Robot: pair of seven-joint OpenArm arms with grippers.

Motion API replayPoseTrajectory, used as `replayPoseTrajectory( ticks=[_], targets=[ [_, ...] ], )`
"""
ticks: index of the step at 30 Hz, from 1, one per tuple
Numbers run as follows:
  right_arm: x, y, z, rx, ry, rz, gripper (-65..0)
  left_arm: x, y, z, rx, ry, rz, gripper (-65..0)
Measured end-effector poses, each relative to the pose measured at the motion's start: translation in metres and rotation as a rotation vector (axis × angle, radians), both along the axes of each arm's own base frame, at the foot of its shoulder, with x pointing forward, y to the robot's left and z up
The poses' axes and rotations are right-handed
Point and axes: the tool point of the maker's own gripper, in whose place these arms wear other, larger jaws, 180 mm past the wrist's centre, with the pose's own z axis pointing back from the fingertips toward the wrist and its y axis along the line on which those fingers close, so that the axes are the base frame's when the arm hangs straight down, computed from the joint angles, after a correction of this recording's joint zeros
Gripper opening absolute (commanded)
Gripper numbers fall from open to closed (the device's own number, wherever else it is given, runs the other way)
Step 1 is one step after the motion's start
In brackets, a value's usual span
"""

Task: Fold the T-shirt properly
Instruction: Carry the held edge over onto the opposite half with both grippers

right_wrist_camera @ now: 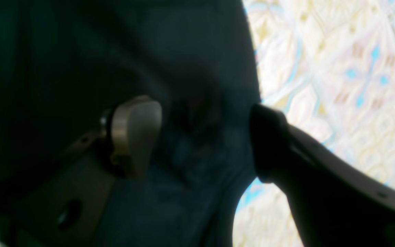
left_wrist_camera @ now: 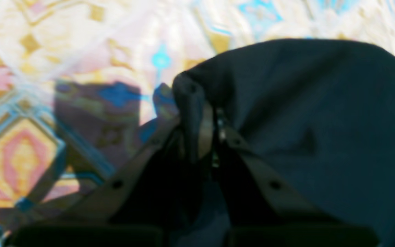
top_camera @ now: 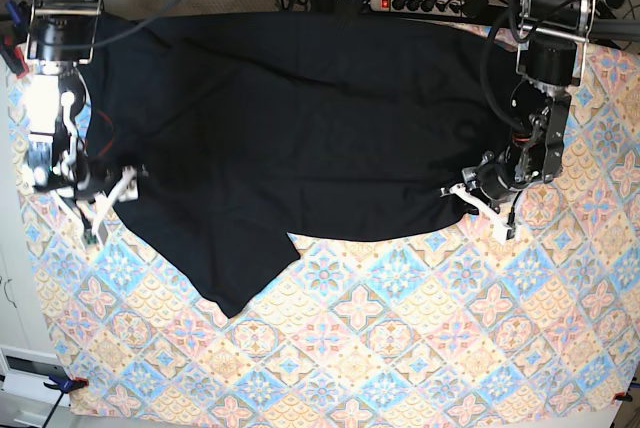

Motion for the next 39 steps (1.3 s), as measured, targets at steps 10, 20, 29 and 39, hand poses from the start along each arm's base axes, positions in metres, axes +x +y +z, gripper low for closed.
replayPoseTrajectory(
  ticks=[10, 20, 29, 39],
  targets=[
    [0.03, -0.014, -0.041, 0.008, 0.041, -0.014, -20.5, -0.028, 0.029, 0.012, -0.015, 0.013, 0.077, -64.7],
    [0.041, -0.037, -0.063, 0.048, -0.003, -0.115, -20.5, -0.036, 0.037, 0.032, -0.059, -0.014, 0.114, -64.7],
    [0.037, -0.029, -0.074, 0.13, -0.044, -0.051, -20.7, -0.034, 0.035, 0.036, -0.059, -0.027, 0.105, -64.7],
    [0.028, 0.018, -0.076, 0.275, -0.021, 0.134, -48.9, -0.033, 0.034, 0.037, -0.061, -0.03, 0.104, -64.7]
  ],
)
